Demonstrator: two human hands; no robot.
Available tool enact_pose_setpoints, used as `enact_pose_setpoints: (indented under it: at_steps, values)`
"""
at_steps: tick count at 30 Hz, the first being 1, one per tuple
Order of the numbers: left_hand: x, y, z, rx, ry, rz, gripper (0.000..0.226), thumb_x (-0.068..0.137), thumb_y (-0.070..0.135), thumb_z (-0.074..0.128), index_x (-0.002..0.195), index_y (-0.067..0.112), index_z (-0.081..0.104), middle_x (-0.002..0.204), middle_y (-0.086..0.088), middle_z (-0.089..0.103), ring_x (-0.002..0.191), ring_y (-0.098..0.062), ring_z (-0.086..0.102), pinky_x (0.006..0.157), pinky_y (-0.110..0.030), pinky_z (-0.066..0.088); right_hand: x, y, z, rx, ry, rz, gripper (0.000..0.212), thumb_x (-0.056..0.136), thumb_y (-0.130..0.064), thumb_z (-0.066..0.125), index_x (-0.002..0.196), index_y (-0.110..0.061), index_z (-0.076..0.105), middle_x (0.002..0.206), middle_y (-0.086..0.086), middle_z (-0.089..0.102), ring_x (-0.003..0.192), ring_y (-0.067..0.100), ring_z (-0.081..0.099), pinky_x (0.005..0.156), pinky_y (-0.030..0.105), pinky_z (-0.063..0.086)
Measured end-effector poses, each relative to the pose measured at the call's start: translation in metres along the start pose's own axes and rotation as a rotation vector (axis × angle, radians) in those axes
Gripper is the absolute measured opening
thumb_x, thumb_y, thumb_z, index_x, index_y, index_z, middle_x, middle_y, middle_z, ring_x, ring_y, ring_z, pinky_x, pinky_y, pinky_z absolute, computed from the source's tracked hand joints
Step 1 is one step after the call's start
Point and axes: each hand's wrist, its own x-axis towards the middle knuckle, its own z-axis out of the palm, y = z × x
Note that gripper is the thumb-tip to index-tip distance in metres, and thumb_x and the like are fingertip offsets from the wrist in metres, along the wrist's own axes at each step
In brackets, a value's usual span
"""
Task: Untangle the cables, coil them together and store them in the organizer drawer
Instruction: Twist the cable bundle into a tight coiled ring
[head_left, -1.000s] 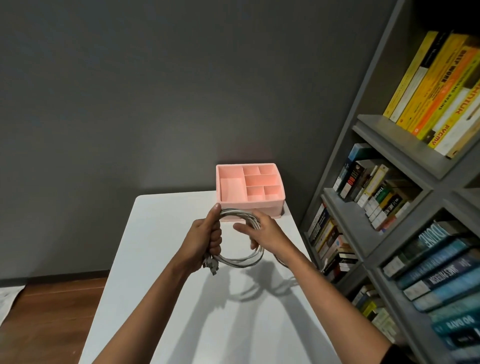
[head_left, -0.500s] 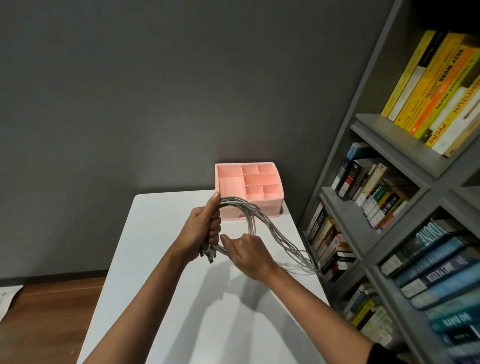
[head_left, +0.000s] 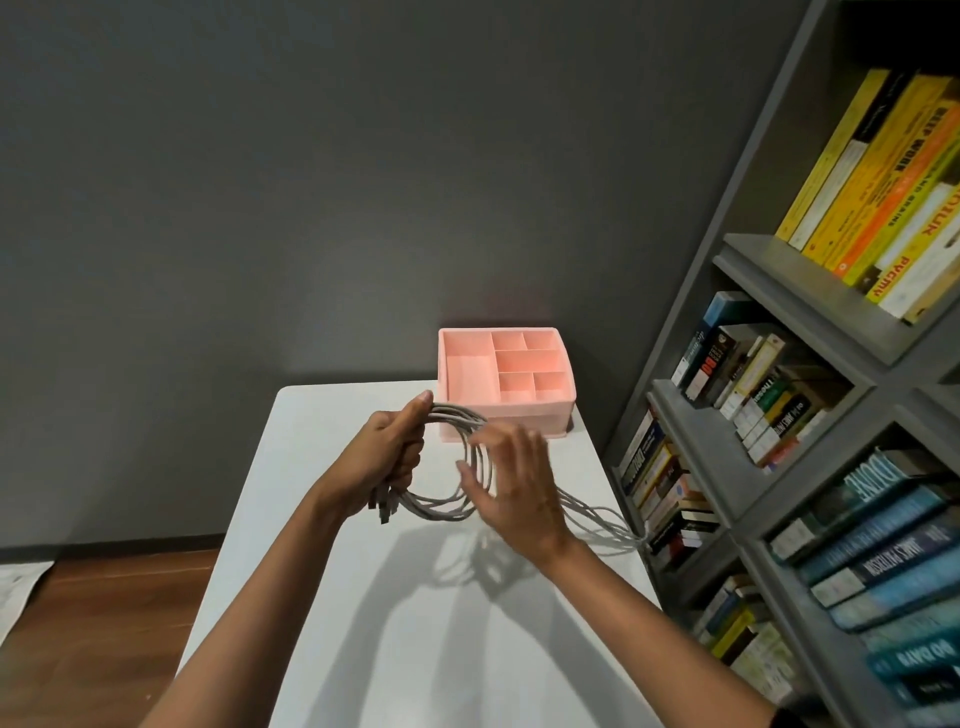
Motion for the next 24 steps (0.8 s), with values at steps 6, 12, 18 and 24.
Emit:
enact_pose_setpoints:
  at_steps: [6, 12, 18, 24]
  values:
    - [-0.004, 0.011, 0.000, 0.058, -0.176, -0.041, 0.050, 0.094, 0.051, 0.045, 0.065, 0.022, 0.017, 0.059, 0.001, 0.011, 0.050, -0.013, 0.010, 0.045, -0.024, 0.011, 0.045, 0.015, -0.018, 0.751, -0.544, 0.564, 0.021, 0.084, -0.021, 0.072, 0.100, -0.012, 0.062, 0.081, 0.000, 0.067, 0.069, 0.015, 0.065, 0.074, 0.039, 0.050]
    - [-0.001, 0.014, -0.003, 0.328, -0.089, 0.076, 0.056, 0.088, 0.060, 0.043, 0.057, 0.019, 0.022, 0.054, 0.000, 0.018, 0.048, -0.016, 0.017, 0.044, -0.023, 0.023, 0.062, 0.014, -0.039, 1.099, -0.817, 0.808, 0.037, 0.087, -0.043, 0.058, 0.069, -0.014, 0.043, 0.050, -0.006, 0.025, 0.038, 0.005, 0.018, 0.037, 0.018, 0.018]
    - [0.006, 0.018, 0.005, 0.429, -0.065, 0.100, 0.056, 0.095, 0.056, 0.038, 0.054, 0.019, 0.027, 0.049, 0.004, 0.023, 0.044, -0.012, 0.021, 0.041, -0.021, 0.028, 0.065, 0.013, -0.042, 1.129, -0.824, 0.988, 0.054, 0.084, -0.065, 0.044, 0.057, -0.022, 0.028, 0.046, -0.007, 0.018, 0.038, 0.007, 0.012, 0.036, 0.018, 0.013]
    - [0.006, 0.023, -0.002, 0.270, -0.179, -0.066, 0.051, 0.094, 0.056, 0.041, 0.064, 0.021, 0.019, 0.057, 0.002, 0.016, 0.047, -0.012, 0.013, 0.042, -0.021, 0.016, 0.068, 0.008, -0.036, 0.678, -0.674, 0.518, 0.029, 0.092, -0.042, 0.058, 0.095, -0.015, 0.047, 0.068, -0.002, 0.053, 0.049, 0.012, 0.049, 0.045, 0.024, 0.040]
